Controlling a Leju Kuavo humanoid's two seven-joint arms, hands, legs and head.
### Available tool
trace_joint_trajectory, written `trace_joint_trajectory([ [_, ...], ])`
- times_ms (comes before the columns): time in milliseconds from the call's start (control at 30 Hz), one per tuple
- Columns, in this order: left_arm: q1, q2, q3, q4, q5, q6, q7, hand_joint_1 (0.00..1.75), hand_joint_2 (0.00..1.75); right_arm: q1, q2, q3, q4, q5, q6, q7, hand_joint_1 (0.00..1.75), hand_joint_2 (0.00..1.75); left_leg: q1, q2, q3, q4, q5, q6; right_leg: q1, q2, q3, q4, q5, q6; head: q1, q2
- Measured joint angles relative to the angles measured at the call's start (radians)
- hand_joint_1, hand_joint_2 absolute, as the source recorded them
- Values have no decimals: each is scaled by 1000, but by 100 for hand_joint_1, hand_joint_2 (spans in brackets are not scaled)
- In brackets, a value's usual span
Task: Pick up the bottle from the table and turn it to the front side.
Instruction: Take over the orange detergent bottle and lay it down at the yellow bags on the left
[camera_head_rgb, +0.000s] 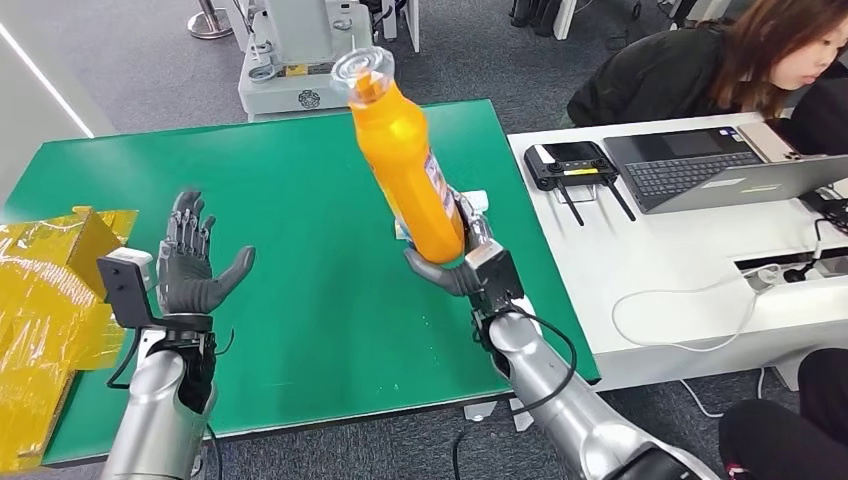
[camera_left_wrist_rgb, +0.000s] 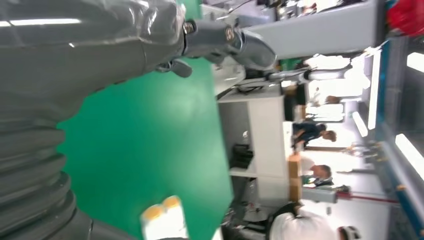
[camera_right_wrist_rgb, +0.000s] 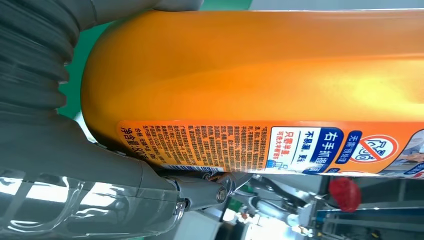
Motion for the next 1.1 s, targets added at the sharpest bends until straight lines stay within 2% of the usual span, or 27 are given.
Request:
trace_joint_trajectory([
  [200,-93,-4,1,38,1,-45,30,0,175,-142,28,17,107,36,-16,20,175,175,0,0,-1,0,0,0,0,0,0,0,0,0,0,0],
  [367,-157,-16,1,63,-6,-73,56,0,175,-212,44,32,168,61,-19,43,175,175,0,0,-1,1,0,0,0,0,-1,0,0,0,0,0],
  [567,-193,-23,0,69,1,-102,84,0,175,-227,55,42,210,72,-16,75,175,175,0,0,-1,1,0,0,0,0,-1,0,0,0,0,0],
  [1100,-195,-9,0,68,33,-133,103,0,175,-229,74,65,286,89,-15,93,175,175,0,0,-2,1,0,0,0,0,-1,0,0,0,0,0],
])
